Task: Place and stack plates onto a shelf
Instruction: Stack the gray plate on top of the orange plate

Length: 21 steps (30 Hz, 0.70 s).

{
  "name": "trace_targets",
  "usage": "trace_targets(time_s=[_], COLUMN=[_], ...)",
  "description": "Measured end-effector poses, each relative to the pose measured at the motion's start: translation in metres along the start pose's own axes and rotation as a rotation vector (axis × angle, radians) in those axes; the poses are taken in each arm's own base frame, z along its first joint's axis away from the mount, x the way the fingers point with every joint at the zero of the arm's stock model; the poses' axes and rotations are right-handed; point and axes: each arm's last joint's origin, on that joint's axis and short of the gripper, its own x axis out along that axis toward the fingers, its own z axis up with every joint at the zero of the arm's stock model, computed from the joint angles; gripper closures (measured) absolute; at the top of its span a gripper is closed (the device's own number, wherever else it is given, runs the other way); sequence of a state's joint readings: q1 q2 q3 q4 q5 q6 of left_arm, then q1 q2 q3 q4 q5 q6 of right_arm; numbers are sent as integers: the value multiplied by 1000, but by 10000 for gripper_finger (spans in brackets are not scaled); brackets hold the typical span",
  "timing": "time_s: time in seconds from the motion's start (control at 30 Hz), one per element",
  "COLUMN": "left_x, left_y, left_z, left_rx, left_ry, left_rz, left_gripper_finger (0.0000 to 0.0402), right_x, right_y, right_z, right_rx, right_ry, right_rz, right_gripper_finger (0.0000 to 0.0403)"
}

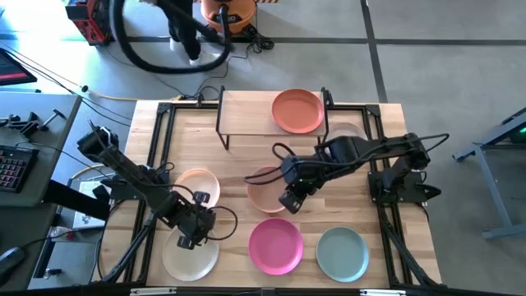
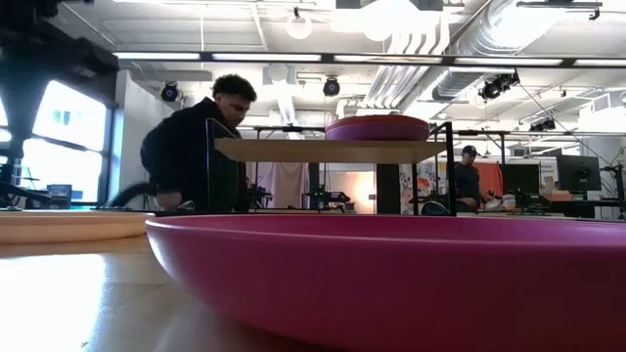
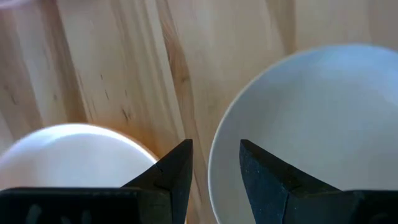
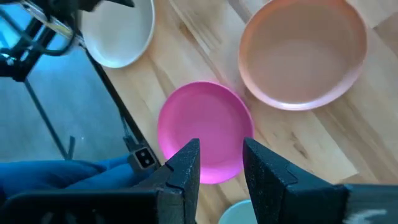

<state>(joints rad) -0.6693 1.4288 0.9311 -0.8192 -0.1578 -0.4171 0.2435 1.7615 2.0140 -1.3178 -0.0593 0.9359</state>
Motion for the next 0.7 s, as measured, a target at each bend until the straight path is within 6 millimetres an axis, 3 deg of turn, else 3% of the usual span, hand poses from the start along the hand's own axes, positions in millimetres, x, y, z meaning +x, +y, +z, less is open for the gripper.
trace_targets(time_s=[0.7], left_x=[35], left_y=[4], left_z=[-27], left_rx=[10], left_ry=[48], left_rz=[-56], left_gripper_finger=[280], right_x=[0], right_y=[0], right_z=[0], right_rx=[6], right_ry=[-3], right_rz=[2], right_gripper_finger=[304])
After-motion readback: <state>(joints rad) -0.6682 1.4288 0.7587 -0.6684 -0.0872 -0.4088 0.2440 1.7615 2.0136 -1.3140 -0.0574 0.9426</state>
